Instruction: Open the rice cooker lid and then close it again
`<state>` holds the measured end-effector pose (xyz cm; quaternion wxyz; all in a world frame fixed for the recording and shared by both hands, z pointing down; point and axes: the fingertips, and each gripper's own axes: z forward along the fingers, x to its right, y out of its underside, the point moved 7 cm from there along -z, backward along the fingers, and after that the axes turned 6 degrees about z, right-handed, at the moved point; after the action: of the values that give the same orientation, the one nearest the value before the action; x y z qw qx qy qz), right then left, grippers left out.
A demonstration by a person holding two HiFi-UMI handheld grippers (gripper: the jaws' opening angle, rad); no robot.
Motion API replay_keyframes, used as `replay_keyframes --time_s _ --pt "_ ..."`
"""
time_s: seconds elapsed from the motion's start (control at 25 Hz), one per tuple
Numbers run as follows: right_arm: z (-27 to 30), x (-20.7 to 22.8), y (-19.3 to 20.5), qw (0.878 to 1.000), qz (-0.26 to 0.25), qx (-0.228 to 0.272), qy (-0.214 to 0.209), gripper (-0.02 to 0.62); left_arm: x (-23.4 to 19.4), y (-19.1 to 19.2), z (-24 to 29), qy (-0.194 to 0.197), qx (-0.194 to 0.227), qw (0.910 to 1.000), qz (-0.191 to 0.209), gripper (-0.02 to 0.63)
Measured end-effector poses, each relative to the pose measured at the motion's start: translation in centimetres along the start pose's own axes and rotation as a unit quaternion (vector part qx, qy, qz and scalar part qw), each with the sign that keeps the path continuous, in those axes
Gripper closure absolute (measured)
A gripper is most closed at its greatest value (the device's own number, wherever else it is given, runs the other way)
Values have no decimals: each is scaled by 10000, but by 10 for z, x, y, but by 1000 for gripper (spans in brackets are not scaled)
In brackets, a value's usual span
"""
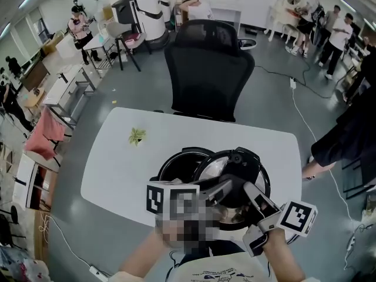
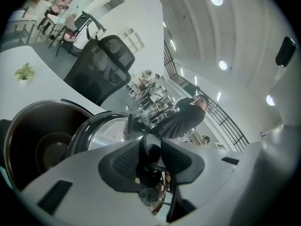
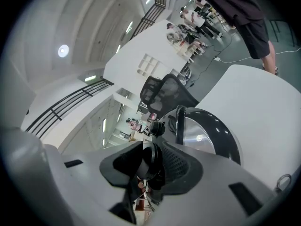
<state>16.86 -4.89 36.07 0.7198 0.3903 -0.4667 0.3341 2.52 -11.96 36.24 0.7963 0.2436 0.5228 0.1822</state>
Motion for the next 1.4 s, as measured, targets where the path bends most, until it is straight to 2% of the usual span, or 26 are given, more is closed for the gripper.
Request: replay_keyframes --time_s 0.32,0.64,1.04,1.4 --pt "-32 17 -13 9997 35 225 93 457 18 15 29 160 -212 9996 67 454" --pt "-36 18 -13 9994 63 308 143 457 20 14 31 202 -301 9993 96 454" --pt "-33 13 -16 10000 -7 20 -36 457 26 14 22 -21 -75 10000 39 453" --pt "2 -5 15 9989 -107 -413 -207 459 4 12 -25 -318 268 9991 -73 454"
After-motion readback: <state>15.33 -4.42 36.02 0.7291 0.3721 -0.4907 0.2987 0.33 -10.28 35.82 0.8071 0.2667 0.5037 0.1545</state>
